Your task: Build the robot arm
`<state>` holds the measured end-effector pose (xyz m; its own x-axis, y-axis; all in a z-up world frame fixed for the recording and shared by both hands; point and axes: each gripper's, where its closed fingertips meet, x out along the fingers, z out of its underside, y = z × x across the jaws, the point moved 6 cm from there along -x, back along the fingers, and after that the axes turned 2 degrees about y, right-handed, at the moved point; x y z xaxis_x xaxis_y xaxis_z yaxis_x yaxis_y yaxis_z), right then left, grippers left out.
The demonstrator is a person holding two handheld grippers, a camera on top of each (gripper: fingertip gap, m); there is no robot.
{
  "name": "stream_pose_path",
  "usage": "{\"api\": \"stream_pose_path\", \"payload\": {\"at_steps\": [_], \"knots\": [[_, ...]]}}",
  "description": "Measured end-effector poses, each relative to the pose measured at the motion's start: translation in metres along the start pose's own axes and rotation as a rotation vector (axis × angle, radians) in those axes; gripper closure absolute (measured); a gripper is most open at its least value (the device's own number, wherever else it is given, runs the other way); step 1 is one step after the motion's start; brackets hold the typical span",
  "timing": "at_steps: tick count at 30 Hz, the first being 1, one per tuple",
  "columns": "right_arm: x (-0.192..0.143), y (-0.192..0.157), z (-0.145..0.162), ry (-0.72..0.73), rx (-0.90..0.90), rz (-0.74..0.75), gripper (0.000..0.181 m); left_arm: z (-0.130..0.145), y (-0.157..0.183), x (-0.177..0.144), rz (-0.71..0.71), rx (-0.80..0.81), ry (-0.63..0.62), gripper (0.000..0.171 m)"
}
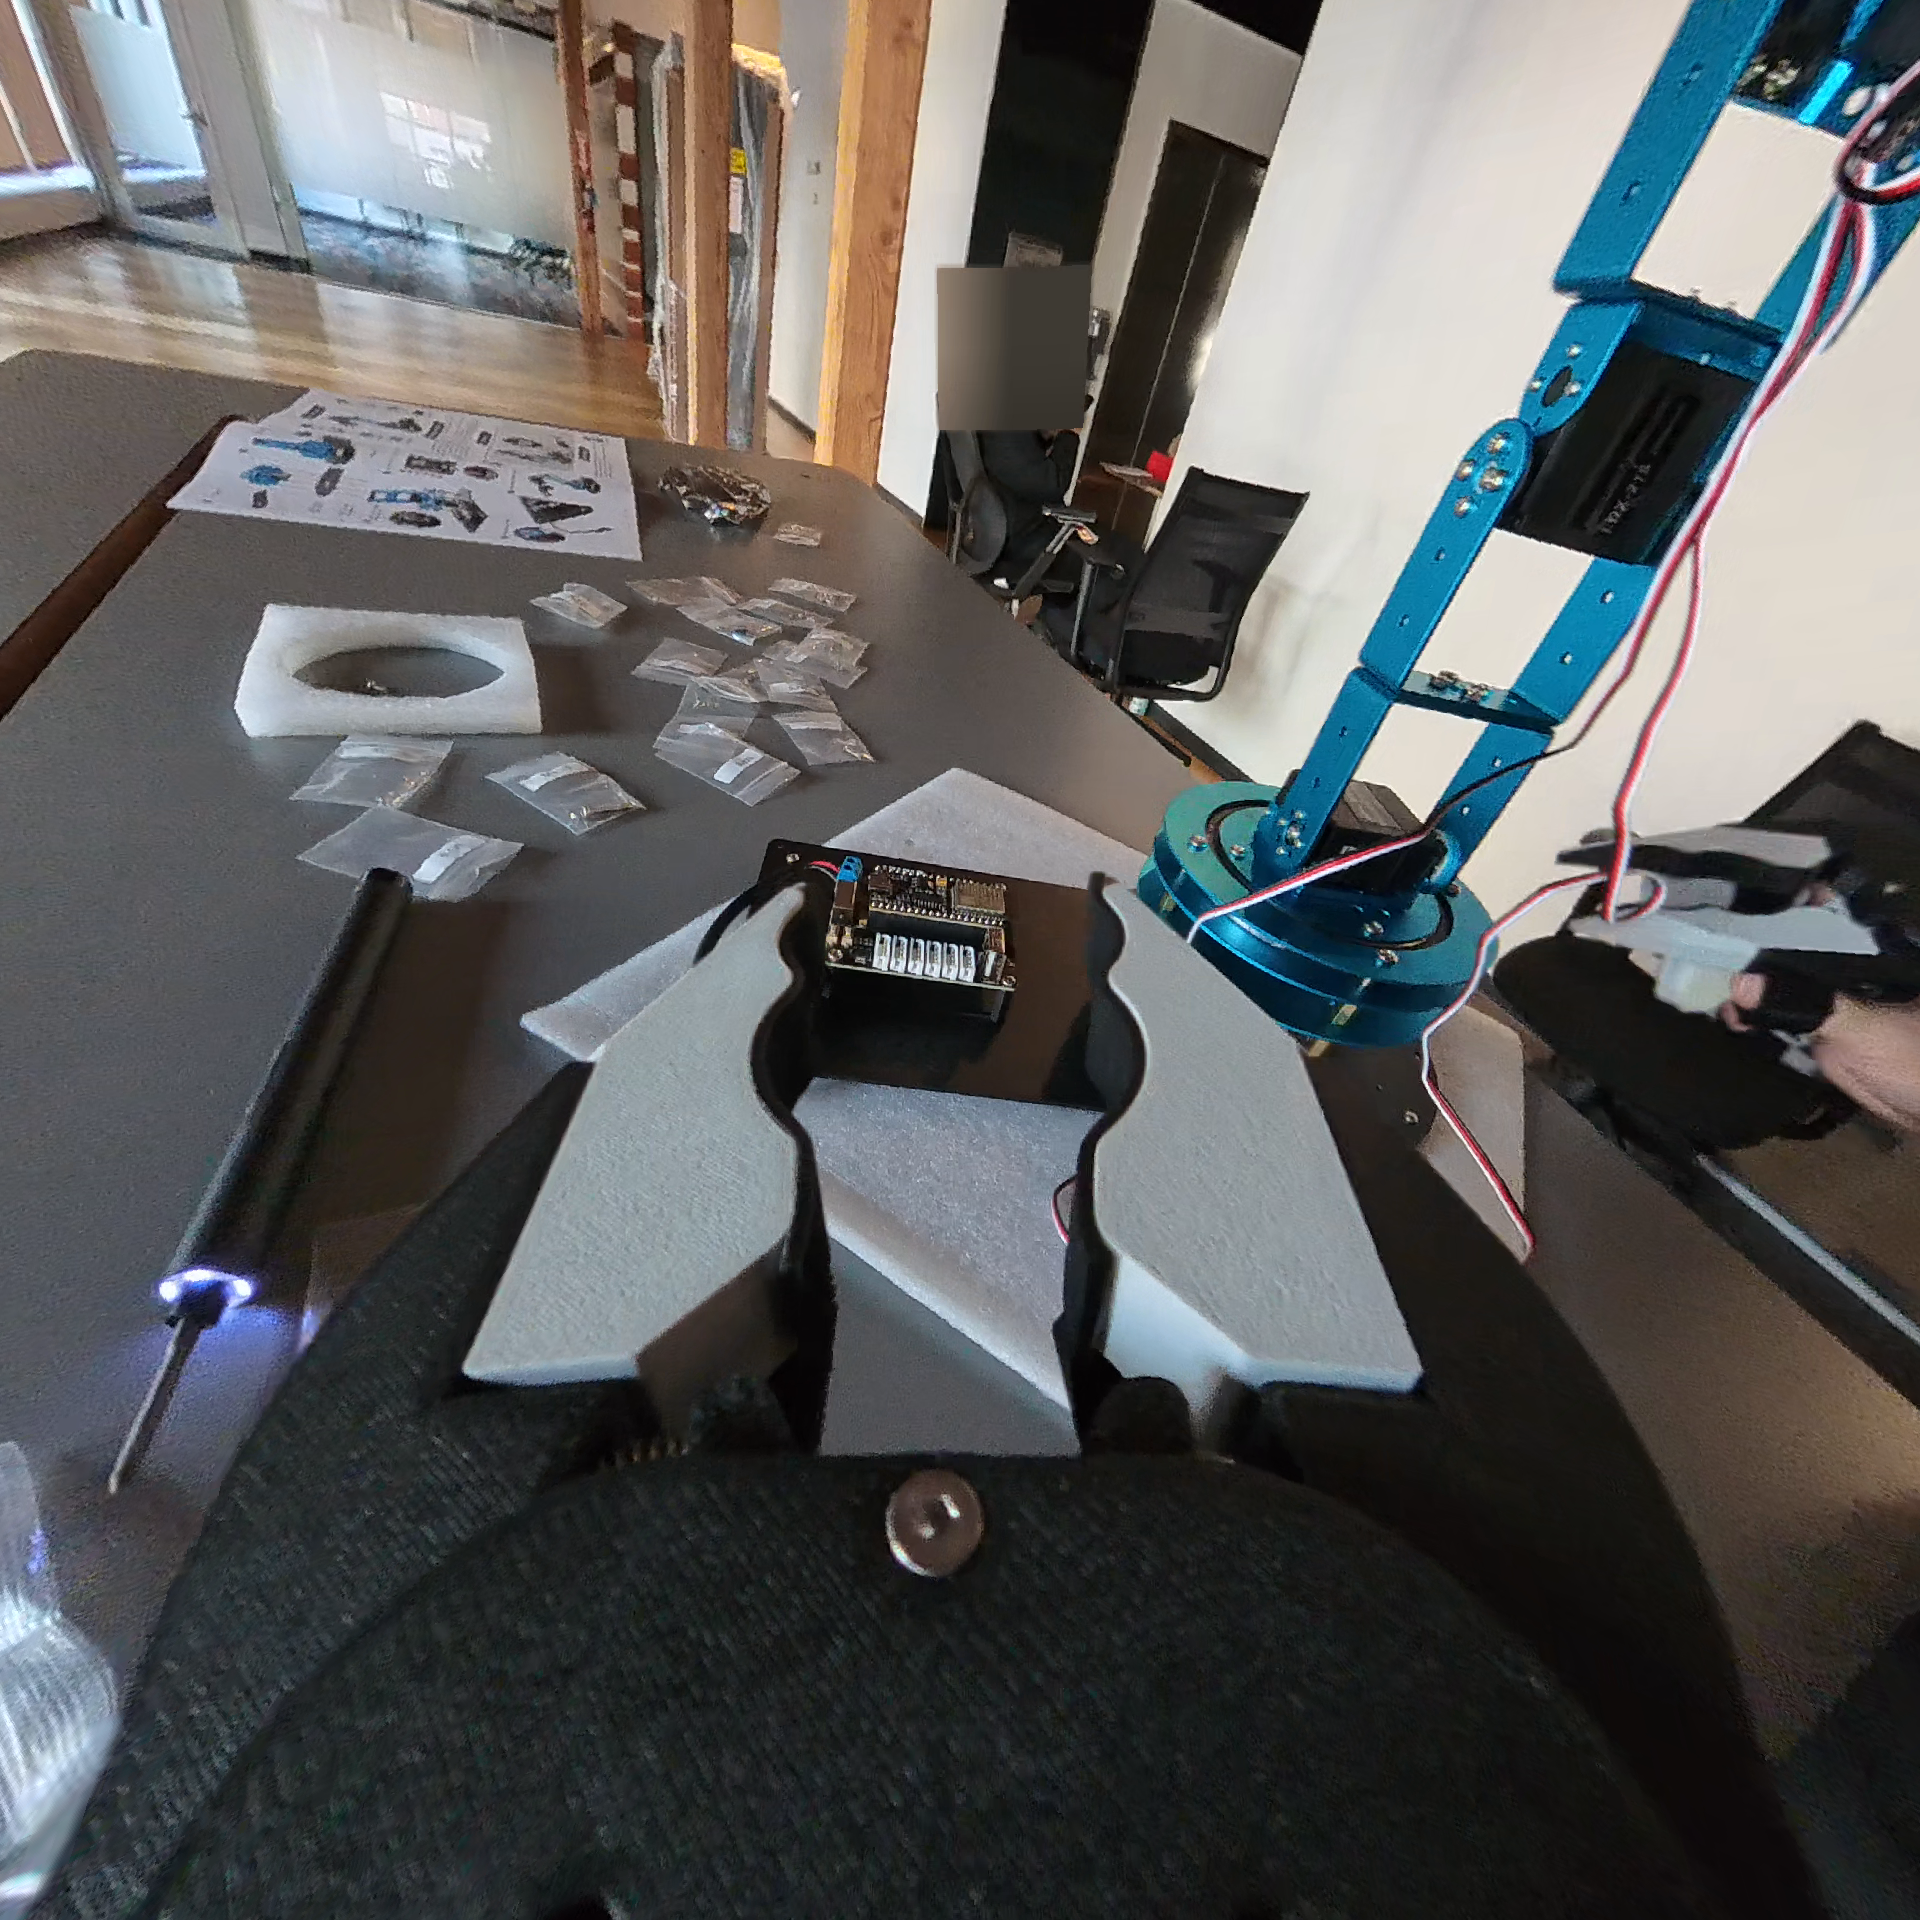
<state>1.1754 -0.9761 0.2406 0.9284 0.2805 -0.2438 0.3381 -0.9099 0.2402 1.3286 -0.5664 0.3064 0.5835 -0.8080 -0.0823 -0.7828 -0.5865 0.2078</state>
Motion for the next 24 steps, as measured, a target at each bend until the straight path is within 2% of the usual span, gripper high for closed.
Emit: {"api": "stream_pose_path", "payload": {"at_steps": [4,7,11,14,16,20,24], "knots": [[0.014,0.026,0.019,0.032,0.035,-0.148,0.145,0.001,0.015,-0.004,-0.126,-0.014,-0.021,0.131],[0.024,0.066,0.026,0.010,-0.038,-0.231,0.144,0.004,0.039,-0.008,-0.237,0.016,-0.030,0.138],[0.028,0.122,0.015,0.106,-0.166,-0.421,0.144,0.015,0.096,-0.013,-0.436,-0.006,0.012,0.143],[0.028,0.158,0.005,0.162,-0.184,-0.586,0.145,0.033,0.141,-0.018,-0.650,0.024,0.047,0.144],[0.032,0.176,-0.004,0.151,-0.174,-0.687,0.143,0.040,0.161,-0.018,-0.776,0.062,0.097,0.142],[0.058,0.195,-0.020,0.229,-0.277,-0.845,0.138,0.046,0.197,-0.013,-0.855,0.008,0.104,0.130],[0.108,0.181,-0.030,0.241,-0.326,-1.002,0.130,0.043,0.230,-0.013,-0.920,0.058,0.168,0.130]]}}
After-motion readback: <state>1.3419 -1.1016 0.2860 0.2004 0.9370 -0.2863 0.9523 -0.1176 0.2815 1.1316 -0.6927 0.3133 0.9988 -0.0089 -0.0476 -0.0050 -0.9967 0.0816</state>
